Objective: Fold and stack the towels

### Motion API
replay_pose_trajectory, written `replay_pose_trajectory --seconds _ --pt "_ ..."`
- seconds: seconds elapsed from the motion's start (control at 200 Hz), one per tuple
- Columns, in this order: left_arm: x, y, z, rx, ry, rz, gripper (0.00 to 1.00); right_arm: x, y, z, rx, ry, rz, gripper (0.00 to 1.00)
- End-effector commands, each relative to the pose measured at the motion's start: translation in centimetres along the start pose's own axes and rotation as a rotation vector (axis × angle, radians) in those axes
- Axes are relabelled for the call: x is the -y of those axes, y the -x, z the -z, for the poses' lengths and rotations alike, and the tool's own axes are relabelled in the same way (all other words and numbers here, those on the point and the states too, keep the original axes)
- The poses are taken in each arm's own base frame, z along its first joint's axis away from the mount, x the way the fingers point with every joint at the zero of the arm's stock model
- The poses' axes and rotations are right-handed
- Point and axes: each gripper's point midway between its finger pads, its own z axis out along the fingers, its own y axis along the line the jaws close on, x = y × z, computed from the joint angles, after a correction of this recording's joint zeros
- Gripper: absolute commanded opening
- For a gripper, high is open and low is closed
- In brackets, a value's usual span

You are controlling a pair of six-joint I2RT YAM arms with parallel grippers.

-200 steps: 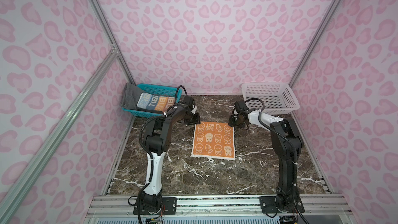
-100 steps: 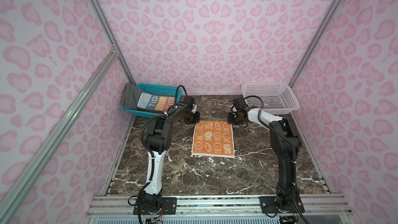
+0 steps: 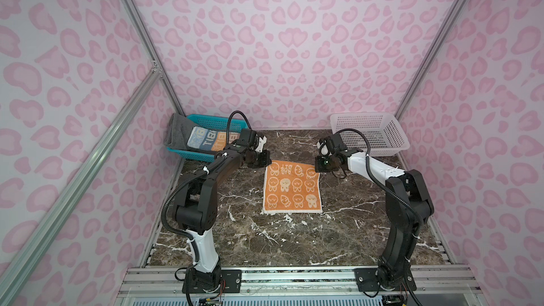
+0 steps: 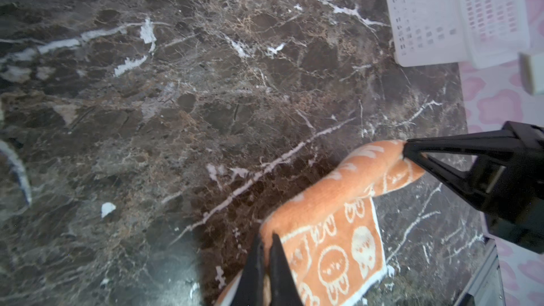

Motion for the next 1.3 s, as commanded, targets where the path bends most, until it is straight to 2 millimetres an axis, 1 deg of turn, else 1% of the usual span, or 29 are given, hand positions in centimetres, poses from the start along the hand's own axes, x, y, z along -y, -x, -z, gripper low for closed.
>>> replay_pose_trajectory --seconds 0.0,0.095,0.235,0.46,0.655,0.81,0.875,0.935,1.09,1.17,1.235,1.27,1.295 --pt "0.6 -1.6 0.8 -0.002 -0.026 -0.016 0.03 -0.3 -1.2 0.3 0.003 0.000 0.034 0.00" --pt "0.6 -3.6 1.4 -0.023 -0.023 -0.018 0.03 -0.8 -2.6 0.9 0.000 -0.004 0.047 0.00" --pt "0.5 -6.3 1.5 -0.060 -0.015 -0.010 0.03 -1.3 -4.9 1.3 -0.018 -0.016 0.068 0.00" --pt "1.3 -10.0 0.9 -0.129 -0.018 -0.021 0.03 -0.7 -8.5 1.2 -0.056 -0.039 0.054 0.00" --pt "0.7 -12.6 0.5 -0.173 0.010 -0.005 0.03 -0.8 -10.7 1.0 -0.079 -0.026 0.042 0.00" --pt "-0.1 -13.8 0.9 -0.179 0.044 0.009 0.03 -1.1 -11.9 1.0 -0.090 -0.004 0.035 0.02" --pt "-0.4 -14.2 1.0 -0.183 0.052 0.015 0.03 -1.2 -12.3 1.1 -0.090 0.005 0.035 0.05" --pt "-0.8 -14.9 0.9 -0.197 0.062 0.025 0.03 -1.3 -12.8 1.3 -0.094 0.010 0.034 0.10" --pt "-1.8 -16.8 0.5 -0.238 0.089 0.053 0.09 -1.5 -13.9 1.8 -0.106 0.022 0.055 0.24" --pt "-2.2 -17.0 0.8 -0.234 0.115 0.065 0.19 -1.5 -14.4 2.5 -0.101 0.027 0.069 0.31" --pt "-2.2 -17.0 1.2 -0.224 0.124 0.069 0.29 -1.5 -14.4 3.0 -0.085 0.033 0.082 0.39" --pt "-2.1 -16.8 1.4 -0.217 0.124 0.068 0.34 -1.5 -14.3 3.4 -0.072 0.035 0.087 0.41" --pt "-2.0 -16.8 1.6 -0.214 0.123 0.066 0.35 -1.5 -14.2 3.5 -0.065 0.035 0.092 0.41"
